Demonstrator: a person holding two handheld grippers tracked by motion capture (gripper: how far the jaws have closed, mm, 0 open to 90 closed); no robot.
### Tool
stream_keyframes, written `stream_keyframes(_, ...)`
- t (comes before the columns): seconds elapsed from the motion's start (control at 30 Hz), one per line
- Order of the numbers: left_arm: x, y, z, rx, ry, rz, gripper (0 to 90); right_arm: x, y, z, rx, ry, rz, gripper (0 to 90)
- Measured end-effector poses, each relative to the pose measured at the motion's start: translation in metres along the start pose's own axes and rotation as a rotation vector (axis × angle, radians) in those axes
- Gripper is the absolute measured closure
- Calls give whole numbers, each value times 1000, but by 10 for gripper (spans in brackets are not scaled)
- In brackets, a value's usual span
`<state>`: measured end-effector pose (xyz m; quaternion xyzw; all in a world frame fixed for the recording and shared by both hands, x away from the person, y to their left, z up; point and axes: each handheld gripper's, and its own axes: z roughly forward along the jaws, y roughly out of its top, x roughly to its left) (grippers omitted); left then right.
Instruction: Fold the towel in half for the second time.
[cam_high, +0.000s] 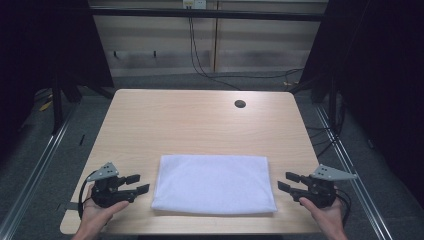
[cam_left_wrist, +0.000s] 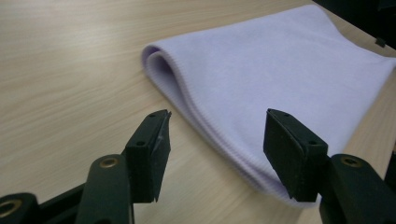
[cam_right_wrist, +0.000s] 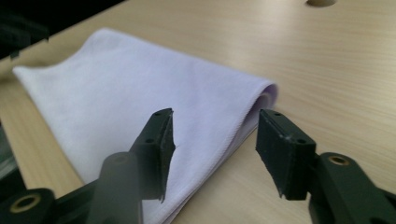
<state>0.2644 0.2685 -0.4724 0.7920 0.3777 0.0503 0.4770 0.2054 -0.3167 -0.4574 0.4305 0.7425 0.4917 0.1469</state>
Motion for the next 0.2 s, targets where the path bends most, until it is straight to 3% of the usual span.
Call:
stream_keyframes(0.07,6,-5,-1,9,50,-7,396,-5,-4,-4,-26,-39,31,388)
stream_keyframes(0.13,9,-7,-4,0,62,-27,347,-11,-12,-2,6,-115,40,332)
stream_keyframes(0.2,7,-7,-5,-14,74,-24,314,-11,-16,4,69,-133,58,338)
